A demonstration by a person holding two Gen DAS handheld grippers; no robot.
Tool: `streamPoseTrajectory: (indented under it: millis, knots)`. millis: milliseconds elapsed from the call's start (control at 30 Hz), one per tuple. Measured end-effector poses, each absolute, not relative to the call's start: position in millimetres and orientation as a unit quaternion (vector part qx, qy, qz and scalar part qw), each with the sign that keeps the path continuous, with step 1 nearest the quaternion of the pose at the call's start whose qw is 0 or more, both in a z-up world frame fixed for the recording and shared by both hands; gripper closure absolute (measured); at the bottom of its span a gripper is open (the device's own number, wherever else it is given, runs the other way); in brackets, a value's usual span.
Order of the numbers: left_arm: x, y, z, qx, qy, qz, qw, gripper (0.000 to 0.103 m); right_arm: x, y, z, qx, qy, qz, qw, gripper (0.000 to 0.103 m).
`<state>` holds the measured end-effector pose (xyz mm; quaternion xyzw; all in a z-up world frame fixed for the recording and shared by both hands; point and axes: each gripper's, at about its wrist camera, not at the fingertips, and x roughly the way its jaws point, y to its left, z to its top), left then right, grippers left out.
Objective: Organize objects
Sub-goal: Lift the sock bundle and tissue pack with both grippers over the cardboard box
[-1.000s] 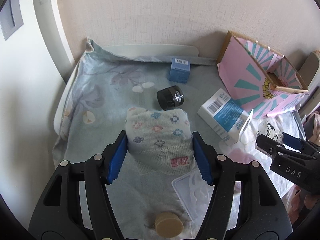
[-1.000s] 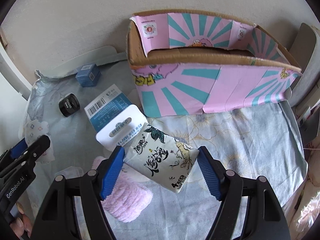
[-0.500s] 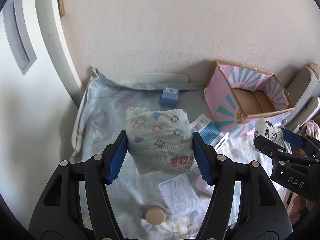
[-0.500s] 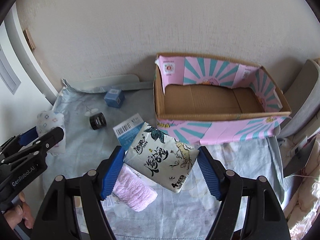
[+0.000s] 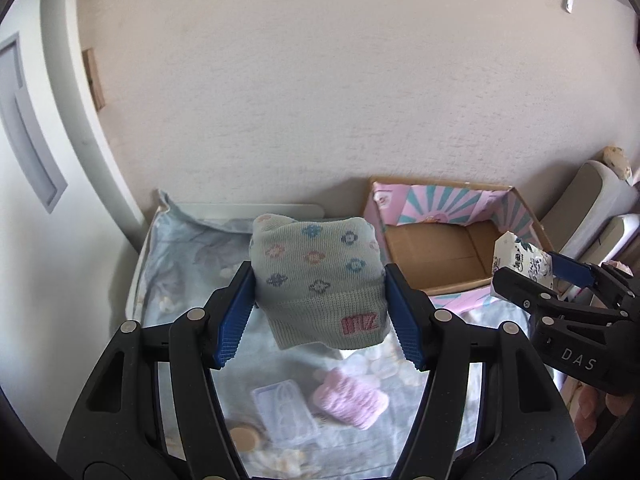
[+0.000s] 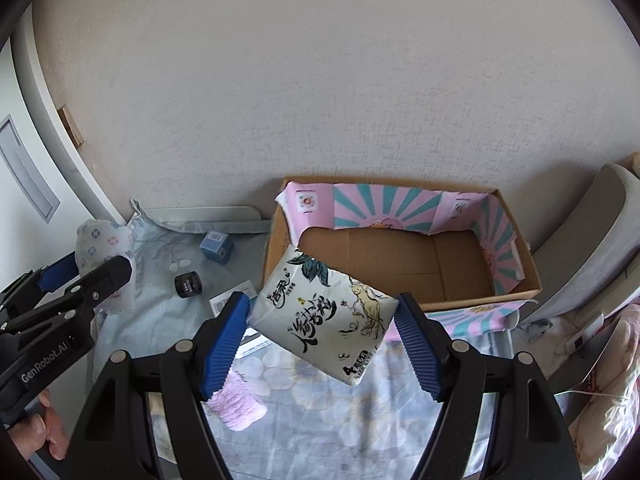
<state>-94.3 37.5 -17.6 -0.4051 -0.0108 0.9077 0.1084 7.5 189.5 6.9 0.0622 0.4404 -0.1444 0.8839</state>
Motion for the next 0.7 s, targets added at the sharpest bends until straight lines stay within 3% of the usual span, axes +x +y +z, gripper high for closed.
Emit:
streamPoseTrajectory:
  millis: [700]
  knots:
    - [-92,154,-20,-0.404,-0.004,0.905,0.132,0.043,-23,89,17,0.044,0.439,-0.146,0.885,0.033]
